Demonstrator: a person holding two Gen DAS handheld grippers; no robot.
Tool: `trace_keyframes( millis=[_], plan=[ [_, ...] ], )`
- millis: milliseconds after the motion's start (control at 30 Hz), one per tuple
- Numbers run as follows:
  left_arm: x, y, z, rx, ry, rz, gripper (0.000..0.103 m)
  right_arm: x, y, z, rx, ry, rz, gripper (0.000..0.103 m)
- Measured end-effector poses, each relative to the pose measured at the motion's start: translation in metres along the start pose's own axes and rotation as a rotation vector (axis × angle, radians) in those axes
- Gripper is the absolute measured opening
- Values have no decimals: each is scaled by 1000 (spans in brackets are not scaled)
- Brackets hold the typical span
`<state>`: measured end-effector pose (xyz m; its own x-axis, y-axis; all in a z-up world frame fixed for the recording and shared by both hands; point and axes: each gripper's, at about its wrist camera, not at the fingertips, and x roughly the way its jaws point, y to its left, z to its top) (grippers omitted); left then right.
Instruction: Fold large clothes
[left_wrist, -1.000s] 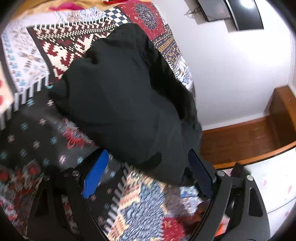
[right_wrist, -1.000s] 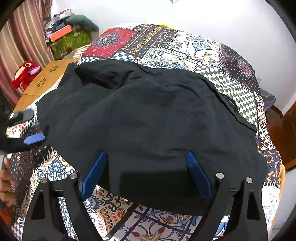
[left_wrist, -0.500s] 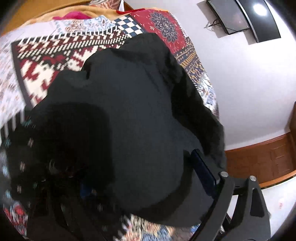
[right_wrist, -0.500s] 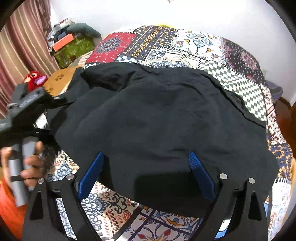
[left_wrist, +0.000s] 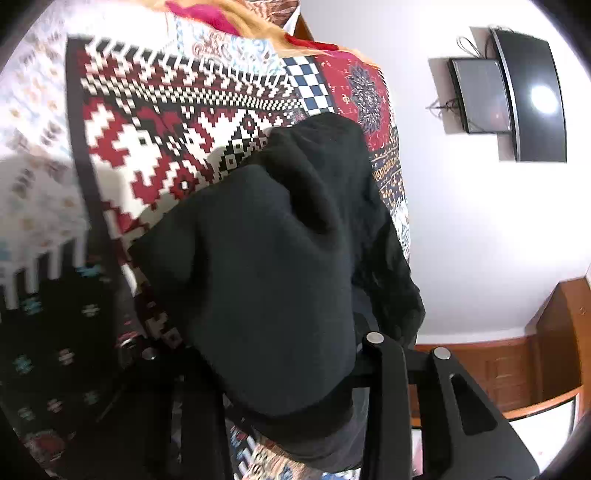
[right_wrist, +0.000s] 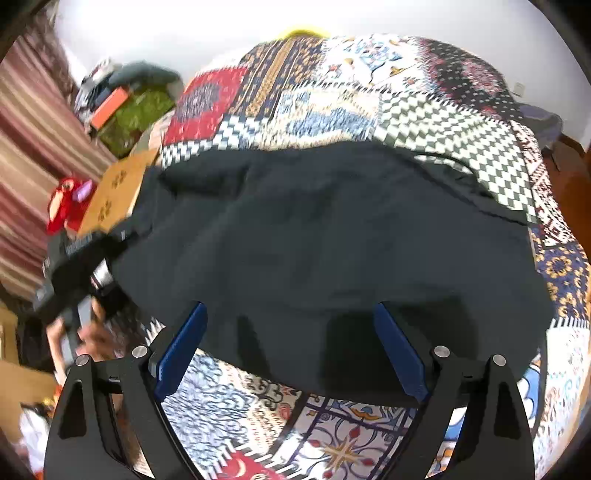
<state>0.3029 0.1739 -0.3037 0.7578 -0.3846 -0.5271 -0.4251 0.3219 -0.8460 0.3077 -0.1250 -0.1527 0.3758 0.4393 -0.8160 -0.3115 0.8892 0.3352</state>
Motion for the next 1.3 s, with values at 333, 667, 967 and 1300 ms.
trace_keyframes(
  millis=[333, 667, 967, 1300],
  plan=[
    [-93, -66, -11, 305, -200, 55, 32, -24, 71, 5, -110, -141, -39, 90],
    [-155, -126, -59, 717, -392, 194, 32, 70, 130, -7, -207, 37, 95, 92],
    [-112, -169, -100, 999, -409, 314, 32, 44, 95, -9, -181, 60, 192, 86],
    [-21, -223, -201, 1353, -227, 288, 38, -76, -57, -52, 13, -146, -147, 87]
  ],
)
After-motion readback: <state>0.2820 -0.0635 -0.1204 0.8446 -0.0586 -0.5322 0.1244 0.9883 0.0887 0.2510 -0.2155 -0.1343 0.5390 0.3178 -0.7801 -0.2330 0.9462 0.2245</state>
